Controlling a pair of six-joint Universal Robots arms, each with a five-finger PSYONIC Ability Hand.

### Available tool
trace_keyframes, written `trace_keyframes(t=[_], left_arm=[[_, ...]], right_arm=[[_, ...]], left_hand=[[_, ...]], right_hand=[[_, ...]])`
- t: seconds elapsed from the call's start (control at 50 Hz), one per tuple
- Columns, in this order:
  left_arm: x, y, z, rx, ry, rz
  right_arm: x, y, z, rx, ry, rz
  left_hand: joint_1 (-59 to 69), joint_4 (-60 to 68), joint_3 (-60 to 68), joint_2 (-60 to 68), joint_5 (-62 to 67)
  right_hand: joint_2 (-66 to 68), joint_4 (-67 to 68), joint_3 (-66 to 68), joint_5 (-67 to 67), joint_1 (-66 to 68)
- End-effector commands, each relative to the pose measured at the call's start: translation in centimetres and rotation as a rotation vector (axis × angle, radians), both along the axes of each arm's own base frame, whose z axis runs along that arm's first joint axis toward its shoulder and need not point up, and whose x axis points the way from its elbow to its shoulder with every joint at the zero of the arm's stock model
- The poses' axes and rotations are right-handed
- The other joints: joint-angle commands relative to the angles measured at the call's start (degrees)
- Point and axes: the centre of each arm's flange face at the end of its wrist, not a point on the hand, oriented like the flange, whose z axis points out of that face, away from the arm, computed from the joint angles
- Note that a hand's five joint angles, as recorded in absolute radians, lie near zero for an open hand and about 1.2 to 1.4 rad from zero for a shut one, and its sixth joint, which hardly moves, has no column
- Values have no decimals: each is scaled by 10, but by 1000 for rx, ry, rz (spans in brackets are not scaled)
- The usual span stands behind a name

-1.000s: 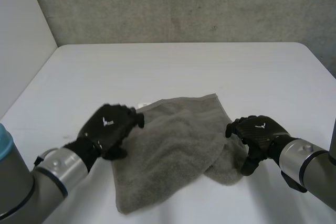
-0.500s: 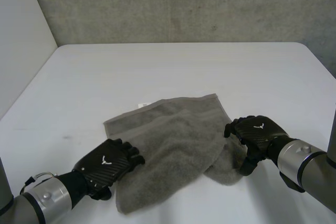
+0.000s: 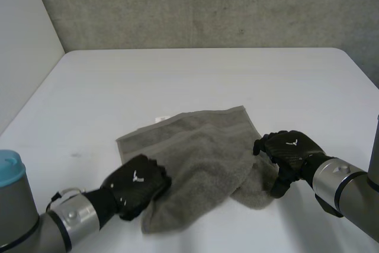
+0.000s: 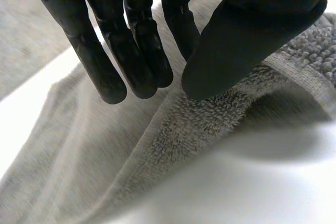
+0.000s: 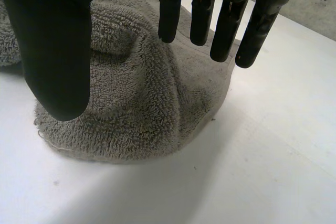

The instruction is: Fold the towel.

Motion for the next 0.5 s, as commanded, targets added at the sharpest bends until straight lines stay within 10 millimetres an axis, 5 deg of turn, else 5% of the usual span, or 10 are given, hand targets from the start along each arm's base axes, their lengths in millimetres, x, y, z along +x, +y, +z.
trace_keyframes(t=[0.02, 0.3, 0.5], left_arm=[[-8, -21, 33, 31, 182, 68], [-4, -43, 50, -31, 261, 267], [-4, -43, 50, -29, 260, 271]], right_arm=[[0, 0, 0, -1, -2, 3], [0, -1, -18, 75, -2, -23], [11, -16, -40, 20, -53, -34]], left_hand=[[139, 130, 130, 127, 135], [139, 130, 130, 127, 135], [139, 130, 130, 127, 135]], right_hand=[[23, 34, 27, 35, 51], [33, 44, 37, 45, 61], [331, 341, 335, 343, 359]])
